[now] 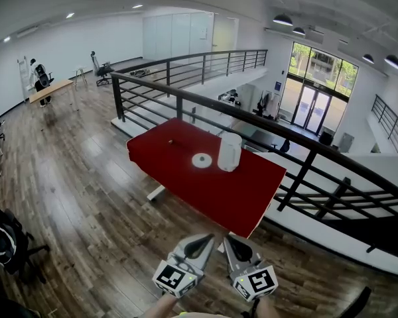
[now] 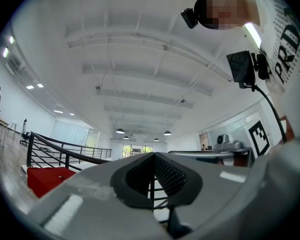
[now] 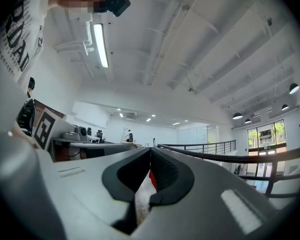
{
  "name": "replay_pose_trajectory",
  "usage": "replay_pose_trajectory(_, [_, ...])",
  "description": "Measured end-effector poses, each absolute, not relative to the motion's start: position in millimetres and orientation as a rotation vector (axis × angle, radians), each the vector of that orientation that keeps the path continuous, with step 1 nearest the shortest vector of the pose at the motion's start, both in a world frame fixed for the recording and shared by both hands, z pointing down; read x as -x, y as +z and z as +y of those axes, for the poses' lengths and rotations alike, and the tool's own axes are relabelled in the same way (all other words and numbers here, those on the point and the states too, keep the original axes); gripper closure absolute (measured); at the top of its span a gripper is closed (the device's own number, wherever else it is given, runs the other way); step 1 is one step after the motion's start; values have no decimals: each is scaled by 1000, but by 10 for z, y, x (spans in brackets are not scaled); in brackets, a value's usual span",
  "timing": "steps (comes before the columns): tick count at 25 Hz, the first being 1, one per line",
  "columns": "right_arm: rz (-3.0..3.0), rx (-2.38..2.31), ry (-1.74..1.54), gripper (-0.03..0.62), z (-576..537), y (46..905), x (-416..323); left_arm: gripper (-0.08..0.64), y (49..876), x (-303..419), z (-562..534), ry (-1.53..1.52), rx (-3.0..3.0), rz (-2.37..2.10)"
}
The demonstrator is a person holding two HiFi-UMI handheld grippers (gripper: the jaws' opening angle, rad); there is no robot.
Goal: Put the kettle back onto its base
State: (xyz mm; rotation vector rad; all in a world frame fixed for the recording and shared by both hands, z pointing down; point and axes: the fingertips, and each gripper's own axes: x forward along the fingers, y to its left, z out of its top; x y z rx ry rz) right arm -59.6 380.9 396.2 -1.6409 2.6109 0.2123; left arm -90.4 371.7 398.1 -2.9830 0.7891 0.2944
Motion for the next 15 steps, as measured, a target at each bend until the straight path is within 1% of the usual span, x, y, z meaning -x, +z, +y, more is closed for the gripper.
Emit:
replay_pose_trajectory(4, [2623,1628,207,584,3764,3991,706,568,3985,1045,3620,317,2977,832])
replay_pose_trajectory(15, [2620,1682,173,583,3689,4072,915,568,3946,1182,3613,297,2959,761])
